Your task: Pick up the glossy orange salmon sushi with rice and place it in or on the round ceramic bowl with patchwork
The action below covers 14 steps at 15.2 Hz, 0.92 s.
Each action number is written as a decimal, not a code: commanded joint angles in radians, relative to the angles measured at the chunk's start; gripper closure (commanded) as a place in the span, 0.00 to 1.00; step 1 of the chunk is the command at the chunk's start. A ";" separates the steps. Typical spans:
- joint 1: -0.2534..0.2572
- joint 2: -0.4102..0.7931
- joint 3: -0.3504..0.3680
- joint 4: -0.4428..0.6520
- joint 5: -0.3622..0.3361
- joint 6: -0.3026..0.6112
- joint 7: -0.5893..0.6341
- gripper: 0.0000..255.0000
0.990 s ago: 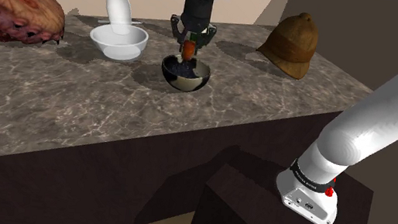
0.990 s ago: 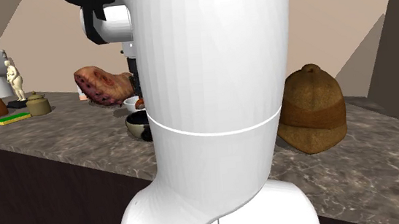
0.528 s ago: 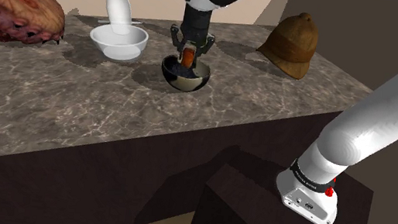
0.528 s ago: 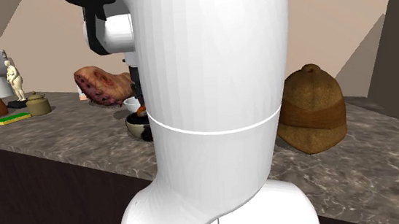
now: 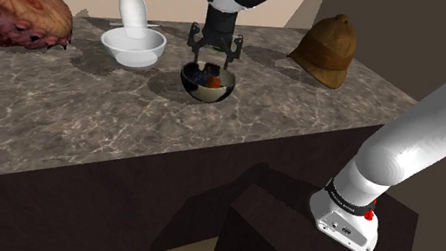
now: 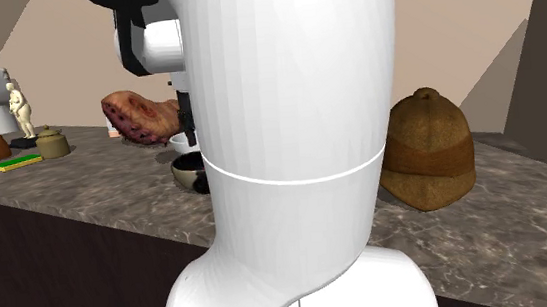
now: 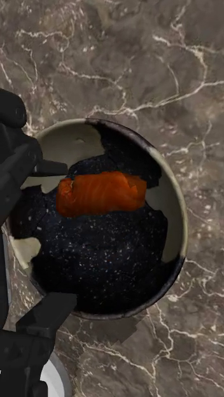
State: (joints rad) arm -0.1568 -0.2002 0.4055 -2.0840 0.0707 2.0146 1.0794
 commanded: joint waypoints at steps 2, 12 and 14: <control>0.000 0.000 0.000 0.000 0.000 0.000 0.000 0.00; -0.001 -0.028 -0.010 0.099 0.007 -0.126 -0.006 0.00; -0.001 -0.028 -0.010 0.099 0.007 -0.126 -0.006 0.00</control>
